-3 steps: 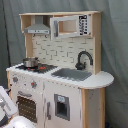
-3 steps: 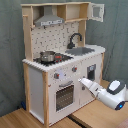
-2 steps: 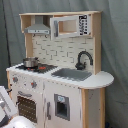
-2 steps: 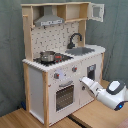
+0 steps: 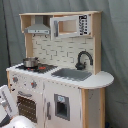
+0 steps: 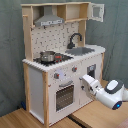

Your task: Play with the kitchen

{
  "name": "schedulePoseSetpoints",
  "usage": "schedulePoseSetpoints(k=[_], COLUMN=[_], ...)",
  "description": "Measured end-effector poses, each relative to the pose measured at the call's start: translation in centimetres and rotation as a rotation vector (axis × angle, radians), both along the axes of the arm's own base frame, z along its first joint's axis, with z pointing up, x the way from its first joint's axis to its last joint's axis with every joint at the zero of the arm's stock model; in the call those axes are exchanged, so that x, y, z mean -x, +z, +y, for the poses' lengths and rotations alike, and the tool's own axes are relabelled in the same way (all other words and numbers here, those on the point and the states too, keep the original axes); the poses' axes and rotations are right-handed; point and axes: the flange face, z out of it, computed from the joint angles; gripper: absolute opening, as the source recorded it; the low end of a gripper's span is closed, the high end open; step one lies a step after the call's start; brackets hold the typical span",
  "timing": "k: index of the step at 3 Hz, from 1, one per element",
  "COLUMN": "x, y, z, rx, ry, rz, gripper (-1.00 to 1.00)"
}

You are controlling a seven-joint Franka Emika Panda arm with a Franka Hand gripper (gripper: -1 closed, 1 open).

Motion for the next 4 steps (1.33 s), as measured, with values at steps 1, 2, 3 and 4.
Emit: schedulePoseSetpoints(k=[1, 2, 3, 4], x=[-1.2, -2.6, -3.9, -5.0], y=[-0.1, -0.2, -0.8, -1.7], z=[-0.4, -1.1, -1.6, -1.6], rx=[-0.113, -0.213, -0.302, -0.382], ry=[-0.011, -0.025, -0.034, -0.04], rz=[-0.009, -0.017, -0.018, -0.021], gripper=[1.0, 1.0, 1.0, 1.0])
